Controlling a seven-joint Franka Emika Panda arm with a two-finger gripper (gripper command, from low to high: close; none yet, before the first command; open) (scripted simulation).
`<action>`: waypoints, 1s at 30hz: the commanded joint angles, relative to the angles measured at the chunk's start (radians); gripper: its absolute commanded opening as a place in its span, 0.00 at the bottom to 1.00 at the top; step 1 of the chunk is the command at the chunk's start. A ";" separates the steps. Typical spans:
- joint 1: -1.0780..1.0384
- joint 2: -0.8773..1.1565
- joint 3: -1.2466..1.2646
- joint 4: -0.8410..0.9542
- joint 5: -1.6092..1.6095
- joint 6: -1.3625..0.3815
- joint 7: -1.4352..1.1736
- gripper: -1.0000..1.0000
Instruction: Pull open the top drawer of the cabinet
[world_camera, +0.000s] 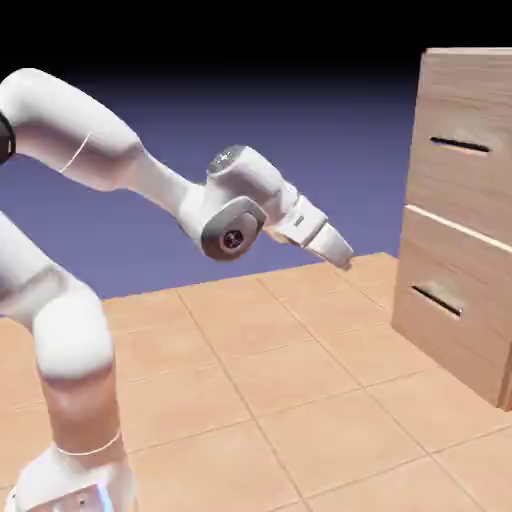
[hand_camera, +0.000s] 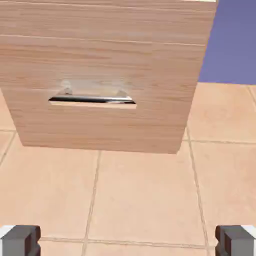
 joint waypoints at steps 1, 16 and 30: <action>0.019 0.027 -0.026 0.018 0.039 -0.005 -0.044 0.50; 0.300 0.429 -0.415 0.294 0.616 -0.078 -0.696 0.50; 0.563 0.805 -0.777 0.551 1.156 -0.147 -1.305 0.50</action>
